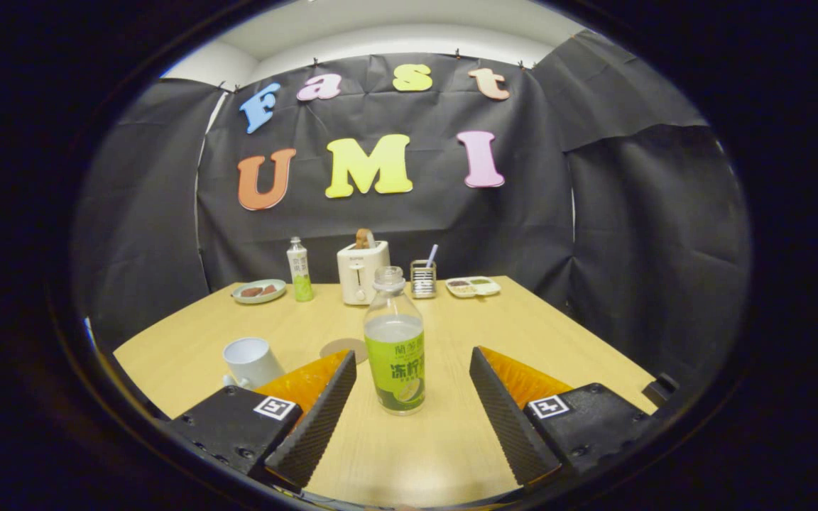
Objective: Take the bottle from table, then pour the juice into the cup, finally place the bottle on the coaster
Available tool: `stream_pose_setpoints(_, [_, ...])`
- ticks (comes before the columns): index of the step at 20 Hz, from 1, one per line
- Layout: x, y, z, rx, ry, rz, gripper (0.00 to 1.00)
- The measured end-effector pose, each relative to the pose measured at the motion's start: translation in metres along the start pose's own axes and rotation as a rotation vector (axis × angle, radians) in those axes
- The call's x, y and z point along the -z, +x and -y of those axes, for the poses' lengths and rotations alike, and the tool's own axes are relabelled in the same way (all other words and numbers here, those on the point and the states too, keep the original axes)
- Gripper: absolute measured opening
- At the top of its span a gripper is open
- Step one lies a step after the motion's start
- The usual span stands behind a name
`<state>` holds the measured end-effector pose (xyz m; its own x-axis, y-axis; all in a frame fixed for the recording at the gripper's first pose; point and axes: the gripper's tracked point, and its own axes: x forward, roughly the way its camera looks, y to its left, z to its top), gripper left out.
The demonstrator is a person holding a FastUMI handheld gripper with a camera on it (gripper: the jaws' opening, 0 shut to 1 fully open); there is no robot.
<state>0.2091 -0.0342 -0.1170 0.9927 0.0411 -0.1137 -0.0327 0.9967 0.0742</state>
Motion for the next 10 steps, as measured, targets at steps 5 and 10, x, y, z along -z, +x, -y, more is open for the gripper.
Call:
stream_pose_setpoints(5, [0.016, 0.043, 0.002, -0.011, 0.02, -0.047, 1.0])
stream_pose_setpoints(10, [0.023, 0.067, -0.002, -0.045, 0.034, -0.081, 1.0])
